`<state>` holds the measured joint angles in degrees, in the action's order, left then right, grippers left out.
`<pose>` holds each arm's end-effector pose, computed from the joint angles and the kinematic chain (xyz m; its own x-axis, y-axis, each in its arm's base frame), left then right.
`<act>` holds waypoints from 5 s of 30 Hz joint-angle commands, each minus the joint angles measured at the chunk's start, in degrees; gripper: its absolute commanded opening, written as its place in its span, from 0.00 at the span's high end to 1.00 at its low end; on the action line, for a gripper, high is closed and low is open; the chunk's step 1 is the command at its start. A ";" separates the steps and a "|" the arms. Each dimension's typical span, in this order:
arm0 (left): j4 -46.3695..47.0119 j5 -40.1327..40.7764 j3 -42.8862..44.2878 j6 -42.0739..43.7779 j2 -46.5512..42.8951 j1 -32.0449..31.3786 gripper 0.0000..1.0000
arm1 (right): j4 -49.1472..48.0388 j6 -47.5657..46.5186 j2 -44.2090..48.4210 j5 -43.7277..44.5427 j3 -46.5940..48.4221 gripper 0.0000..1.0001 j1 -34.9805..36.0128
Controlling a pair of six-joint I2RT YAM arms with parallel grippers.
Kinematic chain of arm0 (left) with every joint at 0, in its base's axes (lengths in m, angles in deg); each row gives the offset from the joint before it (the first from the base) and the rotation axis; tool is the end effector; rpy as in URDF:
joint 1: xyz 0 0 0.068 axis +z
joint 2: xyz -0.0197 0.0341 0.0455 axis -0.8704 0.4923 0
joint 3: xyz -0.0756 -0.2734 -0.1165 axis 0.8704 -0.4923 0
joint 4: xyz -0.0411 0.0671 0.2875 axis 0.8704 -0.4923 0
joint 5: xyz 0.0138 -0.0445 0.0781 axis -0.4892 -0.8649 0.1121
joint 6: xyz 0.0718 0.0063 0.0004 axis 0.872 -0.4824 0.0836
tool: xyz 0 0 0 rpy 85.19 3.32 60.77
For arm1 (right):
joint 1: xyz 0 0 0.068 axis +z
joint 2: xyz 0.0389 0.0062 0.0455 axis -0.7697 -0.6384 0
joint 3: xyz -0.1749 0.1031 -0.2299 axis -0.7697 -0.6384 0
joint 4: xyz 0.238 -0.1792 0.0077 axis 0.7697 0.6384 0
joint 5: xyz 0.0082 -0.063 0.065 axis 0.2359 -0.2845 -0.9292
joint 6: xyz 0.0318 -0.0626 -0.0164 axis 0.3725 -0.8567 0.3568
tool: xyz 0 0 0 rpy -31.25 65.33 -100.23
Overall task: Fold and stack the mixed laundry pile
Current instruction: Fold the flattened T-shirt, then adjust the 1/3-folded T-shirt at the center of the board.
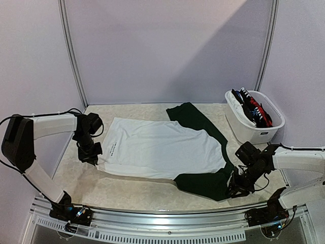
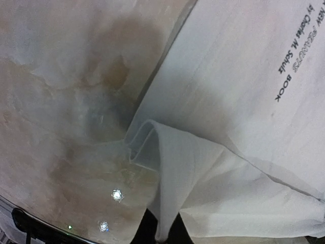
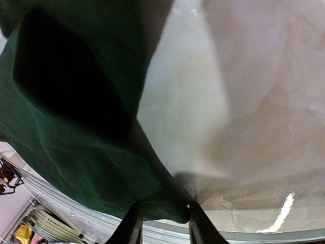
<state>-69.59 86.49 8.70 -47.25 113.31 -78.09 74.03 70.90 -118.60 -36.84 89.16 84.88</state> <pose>0.2759 -0.0860 0.1693 -0.8947 -0.4466 -0.0080 -0.4467 0.8944 0.0243 0.1393 0.1228 0.1275 -0.9534 0.2271 0.1987 0.2844 0.8964 0.3399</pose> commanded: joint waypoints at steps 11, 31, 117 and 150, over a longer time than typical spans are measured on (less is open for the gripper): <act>-0.62 0.03 -1.85 0.11 -4.25 -0.61 1.00 | 5.73 -1.80 0.62 -0.41 4.68 1.00 1.54; -9.02 -5.14 -11.92 -3.87 -22.03 -3.07 1.00 | 37.57 3.32 25.73 -14.73 16.43 1.00 1.54; -4.20 2.27 21.34 1.15 17.67 3.29 1.00 | 34.91 -23.00 -44.16 19.17 88.74 1.00 -12.95; -3.96 9.09 14.81 -4.91 4.43 7.58 0.50 | 26.93 -18.39 -58.95 9.81 99.17 0.38 -17.52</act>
<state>-74.15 95.96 26.52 -55.86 117.60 -69.72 100.08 52.83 -175.62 -25.03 182.77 68.18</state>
